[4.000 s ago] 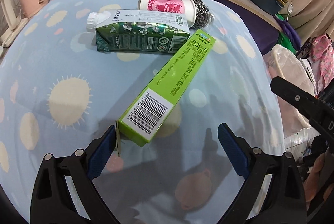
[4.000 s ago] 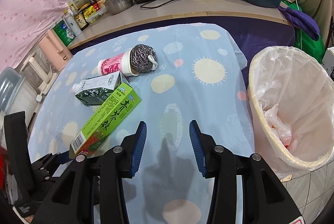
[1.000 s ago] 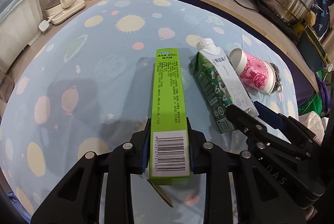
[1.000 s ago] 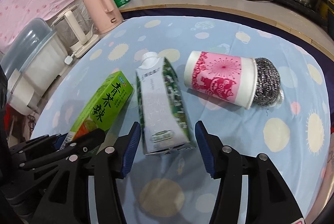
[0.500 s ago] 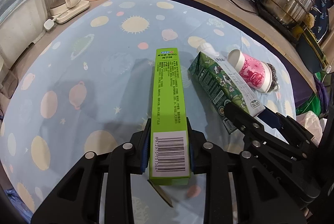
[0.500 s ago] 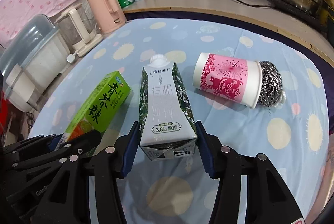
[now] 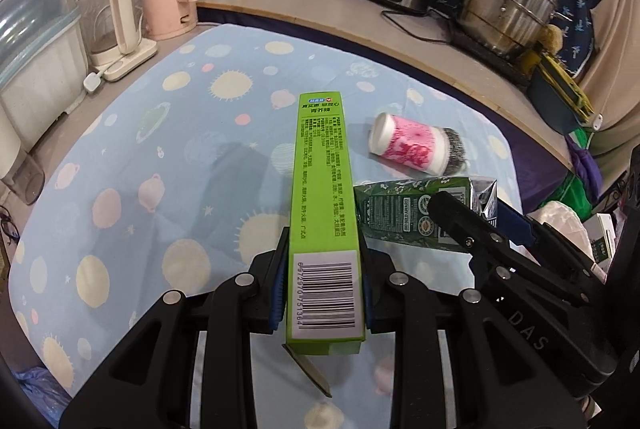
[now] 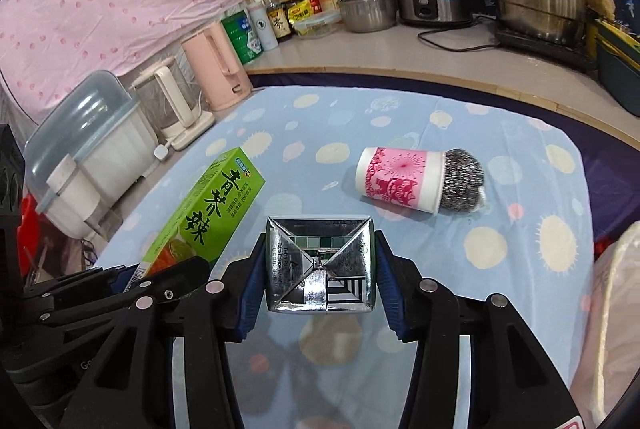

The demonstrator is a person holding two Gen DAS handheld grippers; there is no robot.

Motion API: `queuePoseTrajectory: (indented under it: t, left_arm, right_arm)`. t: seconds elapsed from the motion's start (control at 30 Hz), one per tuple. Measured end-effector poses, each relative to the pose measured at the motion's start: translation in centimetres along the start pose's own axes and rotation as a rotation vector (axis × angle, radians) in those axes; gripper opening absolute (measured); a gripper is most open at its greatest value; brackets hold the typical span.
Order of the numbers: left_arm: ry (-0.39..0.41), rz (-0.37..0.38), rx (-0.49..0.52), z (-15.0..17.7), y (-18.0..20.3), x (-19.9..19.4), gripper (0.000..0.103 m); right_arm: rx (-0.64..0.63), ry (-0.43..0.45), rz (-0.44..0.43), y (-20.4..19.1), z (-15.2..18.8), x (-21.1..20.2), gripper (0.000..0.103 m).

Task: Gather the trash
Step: 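Carry the green box and milk carton over the bin with both tools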

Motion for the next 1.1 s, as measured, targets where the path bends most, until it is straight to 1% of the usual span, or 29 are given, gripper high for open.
queuePoseTrajectory:
  t: [0.23, 0.43, 0.53, 0.83, 0.97, 1.1]
  left_arm:
    - [0.035, 0.045, 0.083, 0.6, 4.3, -2.4, 0.027]
    - [0.039, 0.102, 0.158, 1.4, 8.7, -3.3, 0.027]
    - [0.041, 0.136, 0.207, 2.0, 11.3, -3.6, 0.027]
    - [-0.005, 0.249, 0.338, 4.4, 19.3, -3.4, 0.027]
    - [-0.023, 0.294, 0.394, 5.6, 22.5, -3.3, 0.027]
    - [-0.048, 0.319, 0.442, 6.5, 25.3, -2.7, 0.027]
  right_arm:
    - [0.058, 0.087, 0.046, 3.0, 0.5, -5.2, 0.048]
    - [0.126, 0.168, 0.130, 7.3, 1.4, -10.4, 0.048]
    - [0.181, 0.206, 0.182, 10.2, 2.2, -13.1, 0.048]
    - [0.345, 0.286, 0.344, 18.8, 5.8, -19.9, 0.048]
    - [0.396, 0.299, 0.395, 21.3, 7.6, -21.6, 0.048]
    - [0.431, 0.302, 0.436, 23.2, 9.1, -22.5, 0.048]
Point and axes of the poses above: each gripper's, at about its wrist camera, not at the fingertips, and x roughly the way its jaws point, y to its right, z to its underside, the point moved 3 cm from there along x, roughly the way its jaws point, and after that the axes turned 1 degree about -z, right-handed, at the moved point
